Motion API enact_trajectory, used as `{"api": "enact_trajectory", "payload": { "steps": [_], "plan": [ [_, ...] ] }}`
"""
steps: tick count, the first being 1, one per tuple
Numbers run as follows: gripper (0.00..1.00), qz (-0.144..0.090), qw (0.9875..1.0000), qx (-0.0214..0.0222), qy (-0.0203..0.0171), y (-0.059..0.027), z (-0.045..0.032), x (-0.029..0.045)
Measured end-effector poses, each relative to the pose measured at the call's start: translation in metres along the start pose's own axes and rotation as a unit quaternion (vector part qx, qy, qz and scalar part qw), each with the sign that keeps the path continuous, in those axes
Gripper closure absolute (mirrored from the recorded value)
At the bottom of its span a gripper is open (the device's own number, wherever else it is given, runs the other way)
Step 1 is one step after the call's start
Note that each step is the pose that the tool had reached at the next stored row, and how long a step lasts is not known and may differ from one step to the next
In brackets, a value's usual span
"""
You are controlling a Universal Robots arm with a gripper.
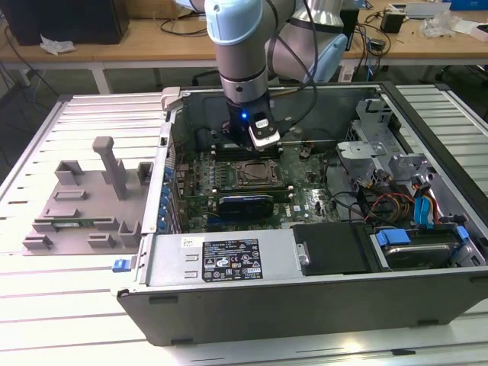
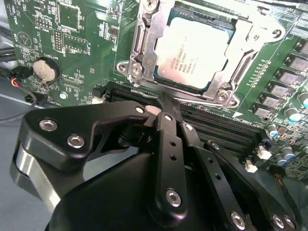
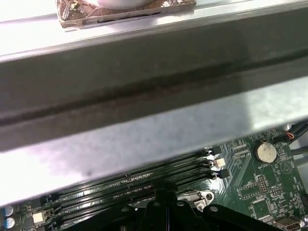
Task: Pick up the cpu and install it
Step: 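Install the first cpu locking lever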
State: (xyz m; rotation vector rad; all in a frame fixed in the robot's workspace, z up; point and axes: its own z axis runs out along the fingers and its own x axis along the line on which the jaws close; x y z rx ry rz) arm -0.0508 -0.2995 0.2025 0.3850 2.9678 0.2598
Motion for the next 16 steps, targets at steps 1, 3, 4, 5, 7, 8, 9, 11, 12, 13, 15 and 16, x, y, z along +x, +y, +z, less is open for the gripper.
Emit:
{"api": "enact_trajectory", "payload": {
  "steps": [1, 3, 4, 5, 7, 8, 9, 11, 12, 13, 15, 16],
  "plan": [
    [0.89, -0.002, 1.0, 0.0002, -0.0001, -0.0001, 0.0004, 0.0002],
    [0.89, -0.005, 1.0, 0.0012, -0.0001, -0.0003, 0.0012, 0.0003],
    [0.89, -0.008, 1.0, 0.0022, -0.0001, -0.0004, 0.0019, 0.0004],
    [0.89, -0.009, 1.0, 0.0028, 0.0, -0.0005, 0.0022, 0.0005],
    [0.89, -0.012, 0.9999, 0.0036, 0.0, -0.0007, 0.0029, 0.0006],
    [0.89, -0.012, 0.9999, 0.0037, 0.0001, -0.0008, 0.0032, 0.0006],
    [0.89, -0.013, 0.9999, 0.004, 0.0002, -0.0008, 0.0035, 0.0006],
    [0.89, -0.014, 0.9999, 0.004, 0.0002, -0.0008, 0.0038, 0.0007],
    [0.89, -0.014, 0.9999, 0.004, 0.0003, -0.0008, 0.0038, 0.0007],
    [0.89, -0.014, 0.9999, 0.004, 0.0003, -0.0009, 0.0038, 0.0007],
    [0.89, -0.015, 0.9999, 0.004, 0.0003, -0.0007, 0.0042, -0.0001],
    [0.89, -0.015, 0.9999, 0.0042, 0.0, -0.0006, 0.0043, -0.0009]
  ]
}}
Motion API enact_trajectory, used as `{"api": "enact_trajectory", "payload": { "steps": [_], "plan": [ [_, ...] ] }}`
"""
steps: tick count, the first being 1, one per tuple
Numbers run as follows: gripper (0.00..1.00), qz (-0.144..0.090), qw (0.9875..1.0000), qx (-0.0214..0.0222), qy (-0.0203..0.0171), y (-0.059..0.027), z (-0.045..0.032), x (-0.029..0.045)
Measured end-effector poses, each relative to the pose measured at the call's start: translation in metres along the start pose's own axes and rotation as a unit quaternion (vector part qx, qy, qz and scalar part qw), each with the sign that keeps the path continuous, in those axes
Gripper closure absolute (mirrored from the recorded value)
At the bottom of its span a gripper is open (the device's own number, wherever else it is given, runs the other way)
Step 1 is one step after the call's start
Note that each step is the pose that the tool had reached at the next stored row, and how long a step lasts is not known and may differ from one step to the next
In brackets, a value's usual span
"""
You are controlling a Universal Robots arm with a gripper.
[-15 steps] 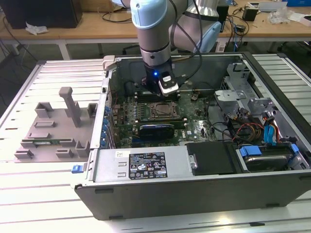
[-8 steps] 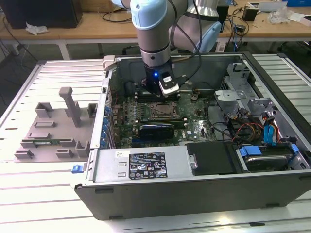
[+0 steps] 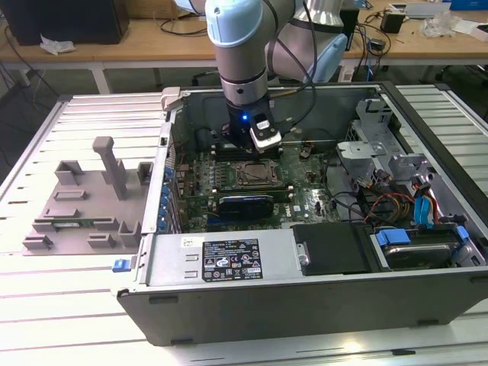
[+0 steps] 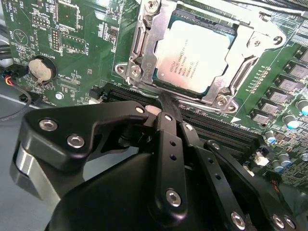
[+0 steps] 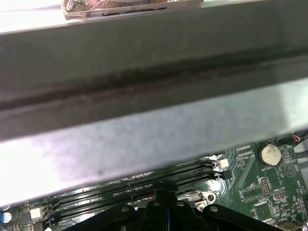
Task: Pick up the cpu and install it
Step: 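Install the first cpu locking lever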
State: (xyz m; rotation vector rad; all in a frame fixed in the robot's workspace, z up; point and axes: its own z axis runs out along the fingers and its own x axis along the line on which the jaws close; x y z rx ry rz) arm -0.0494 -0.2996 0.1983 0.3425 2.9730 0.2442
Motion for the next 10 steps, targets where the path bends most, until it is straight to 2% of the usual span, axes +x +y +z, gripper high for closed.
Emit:
{"api": "enact_trajectory", "payload": {
  "steps": [1, 8, 10],
  "plan": [
    [0.89, 0.0, 1.0, -0.0013, -0.0001, 0.0005, 0.0008, -0.0009],
    [0.89, 0.0, 1.0, -0.0004, 0.0003, 0.0009, 0.0007, -0.0034],
    [0.89, 0.0, 1.0, -0.0005, 0.0002, 0.0015, -0.0026, -0.0038]
  ]
}}
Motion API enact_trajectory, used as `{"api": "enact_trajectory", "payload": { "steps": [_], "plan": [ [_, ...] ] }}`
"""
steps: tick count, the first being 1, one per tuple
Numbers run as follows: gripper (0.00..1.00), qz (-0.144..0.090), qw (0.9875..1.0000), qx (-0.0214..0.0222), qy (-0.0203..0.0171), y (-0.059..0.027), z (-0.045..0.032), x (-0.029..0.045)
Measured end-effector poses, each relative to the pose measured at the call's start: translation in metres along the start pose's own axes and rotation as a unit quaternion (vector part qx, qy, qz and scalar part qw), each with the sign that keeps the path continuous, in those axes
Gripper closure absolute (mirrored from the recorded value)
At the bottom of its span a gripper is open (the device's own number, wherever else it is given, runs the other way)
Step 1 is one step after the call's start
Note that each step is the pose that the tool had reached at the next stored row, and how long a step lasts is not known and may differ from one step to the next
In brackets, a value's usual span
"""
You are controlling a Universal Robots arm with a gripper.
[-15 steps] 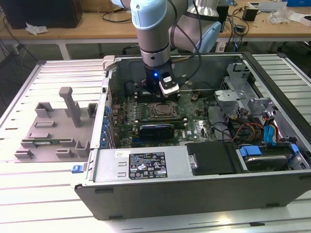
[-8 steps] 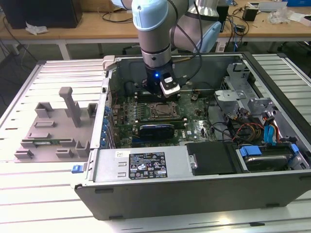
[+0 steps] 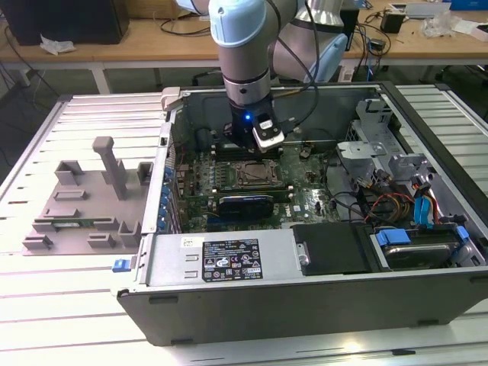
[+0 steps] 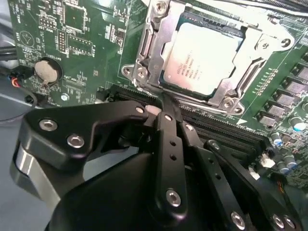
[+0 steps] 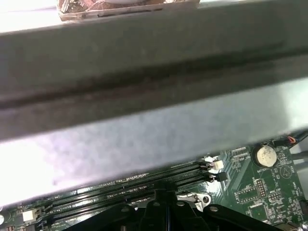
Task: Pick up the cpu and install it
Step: 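Install the first cpu locking lever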
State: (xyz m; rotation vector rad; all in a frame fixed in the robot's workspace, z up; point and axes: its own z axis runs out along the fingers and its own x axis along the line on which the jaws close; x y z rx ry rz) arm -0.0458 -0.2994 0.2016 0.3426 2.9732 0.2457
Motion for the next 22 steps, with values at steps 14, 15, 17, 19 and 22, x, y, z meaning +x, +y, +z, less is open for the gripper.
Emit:
{"api": "enact_trajectory", "payload": {
  "steps": [14, 15, 17, 19, 22],
  "plan": [
    [0.89, -0.006, 0.9993, 0.036, -0.008, 0.0, -0.0121, -0.0019],
    [0.89, -0.006, 0.9992, 0.039, -0.0086, -0.0002, -0.0121, -0.002],
    [0.89, -0.008, 0.9986, 0.0513, -0.0113, -0.0013, -0.0124, -0.0022],
    [0.89, -0.01, 0.9979, 0.0619, -0.0136, -0.0019, -0.0132, -0.0025],
    [0.89, -0.013, 0.9967, 0.0788, -0.0174, -0.0022, -0.0164, -0.0031]
  ]
}}
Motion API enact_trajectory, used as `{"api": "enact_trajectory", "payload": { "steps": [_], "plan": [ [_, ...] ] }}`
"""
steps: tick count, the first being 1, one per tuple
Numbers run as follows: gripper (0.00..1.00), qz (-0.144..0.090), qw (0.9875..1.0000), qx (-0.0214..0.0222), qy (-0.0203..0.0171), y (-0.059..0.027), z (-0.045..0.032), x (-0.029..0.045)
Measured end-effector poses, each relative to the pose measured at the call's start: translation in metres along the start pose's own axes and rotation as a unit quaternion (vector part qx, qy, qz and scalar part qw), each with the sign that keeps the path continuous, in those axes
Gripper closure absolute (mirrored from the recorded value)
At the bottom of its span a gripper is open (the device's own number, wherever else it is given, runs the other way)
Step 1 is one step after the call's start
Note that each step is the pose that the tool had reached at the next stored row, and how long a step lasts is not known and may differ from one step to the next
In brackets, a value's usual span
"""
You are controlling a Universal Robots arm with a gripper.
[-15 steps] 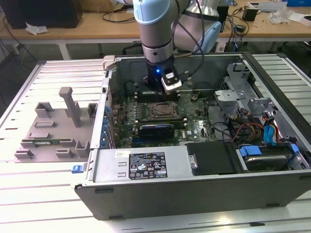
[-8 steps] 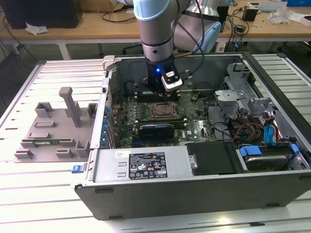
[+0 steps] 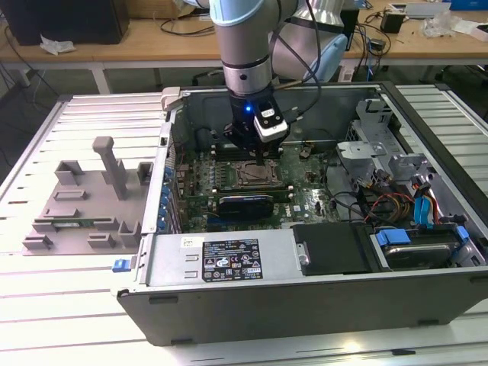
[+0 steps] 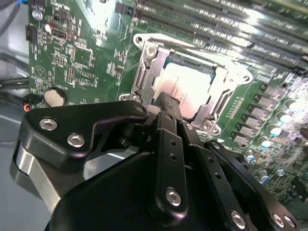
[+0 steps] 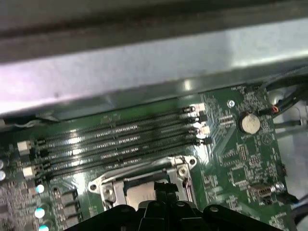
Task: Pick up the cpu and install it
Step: 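Install the first cpu locking lever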
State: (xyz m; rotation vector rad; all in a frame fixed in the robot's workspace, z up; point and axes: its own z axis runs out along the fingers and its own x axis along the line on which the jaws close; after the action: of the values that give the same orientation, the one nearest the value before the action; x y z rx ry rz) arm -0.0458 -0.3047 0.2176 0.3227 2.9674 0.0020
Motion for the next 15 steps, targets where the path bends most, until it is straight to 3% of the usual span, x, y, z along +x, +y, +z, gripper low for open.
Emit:
{"api": "enact_trajectory", "payload": {
  "steps": [3, 7, 11, 13, 14, 15],
  "plan": [
    [0.89, -0.002, 0.9999, 0.0103, -0.0022, -0.0002, -0.0039, -0.0006],
    [0.89, -0.002, 0.9999, 0.0126, -0.0028, 0.0, -0.0101, -0.0018],
    [0.89, -0.002, 0.9999, 0.0134, -0.0019, 0.0, -0.0102, -0.002],
    [0.89, -0.002, 0.9998, 0.0164, 0.0094, 0.0002, -0.0096, -0.0028],
    [0.89, -0.003, 0.9996, 0.0198, 0.0223, 0.0004, -0.0091, -0.0038],
    [0.89, -0.003, 0.9989, 0.024, 0.0394, 0.0006, -0.0086, -0.0046]
  ]
}}
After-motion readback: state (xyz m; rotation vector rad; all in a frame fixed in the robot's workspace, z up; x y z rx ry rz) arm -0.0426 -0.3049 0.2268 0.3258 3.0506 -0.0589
